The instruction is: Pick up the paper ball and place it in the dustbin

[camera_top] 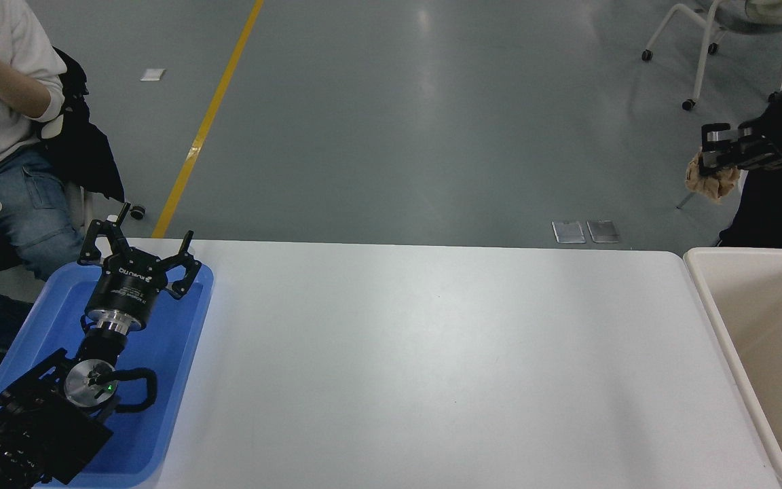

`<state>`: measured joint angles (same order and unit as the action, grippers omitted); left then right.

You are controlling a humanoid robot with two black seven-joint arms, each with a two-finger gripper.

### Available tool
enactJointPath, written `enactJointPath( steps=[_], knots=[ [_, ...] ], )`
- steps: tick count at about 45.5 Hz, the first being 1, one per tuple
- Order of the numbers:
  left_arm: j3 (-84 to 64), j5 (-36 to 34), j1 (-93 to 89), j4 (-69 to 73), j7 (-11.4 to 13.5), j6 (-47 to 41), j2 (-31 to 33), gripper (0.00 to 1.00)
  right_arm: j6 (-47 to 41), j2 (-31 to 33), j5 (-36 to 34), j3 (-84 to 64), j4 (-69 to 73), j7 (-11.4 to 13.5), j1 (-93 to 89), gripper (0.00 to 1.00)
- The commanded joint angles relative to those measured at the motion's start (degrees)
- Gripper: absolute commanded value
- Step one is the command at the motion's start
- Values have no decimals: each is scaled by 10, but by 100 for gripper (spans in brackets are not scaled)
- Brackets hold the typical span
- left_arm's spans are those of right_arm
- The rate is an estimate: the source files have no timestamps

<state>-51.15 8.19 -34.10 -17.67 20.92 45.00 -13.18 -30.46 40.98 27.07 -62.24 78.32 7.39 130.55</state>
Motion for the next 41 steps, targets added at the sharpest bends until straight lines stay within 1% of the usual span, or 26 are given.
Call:
enactJointPath(
  steps=[1, 5, 12, 19, 27, 30, 34, 37, 41],
  knots=[
    [0, 0, 0, 0, 0, 0, 0, 100, 1, 1, 3, -1, 0, 1, -5, 0],
    [0, 0, 0, 0, 0, 0, 0, 100, 9, 1, 8, -2, -9, 1, -30, 0],
    [0, 0, 0, 0, 0, 0, 0, 100, 73, 1, 8, -8, -87, 2, -125, 0],
    [0, 0, 0, 0, 0, 0, 0, 100, 132, -4, -3, -16, -225, 2, -257, 0],
    [0, 0, 0, 0, 0, 0, 0, 100, 183, -6, -7, 7, -417, 2, -430, 0],
    [0, 0, 0, 0, 0, 0, 0, 100, 205, -7, -32, 31, -473, 3, -494, 0],
    [0, 0, 0, 0, -1, 0, 0, 100, 238, -21, -82, 56, -526, 5, -579, 0],
    [0, 0, 0, 0, 0, 0, 0, 100, 258, -39, -116, 62, -557, 12, -623, 0],
    [0, 0, 0, 0, -1, 0, 0, 100, 287, -44, -148, 62, -588, 21, -669, 0]
  ],
)
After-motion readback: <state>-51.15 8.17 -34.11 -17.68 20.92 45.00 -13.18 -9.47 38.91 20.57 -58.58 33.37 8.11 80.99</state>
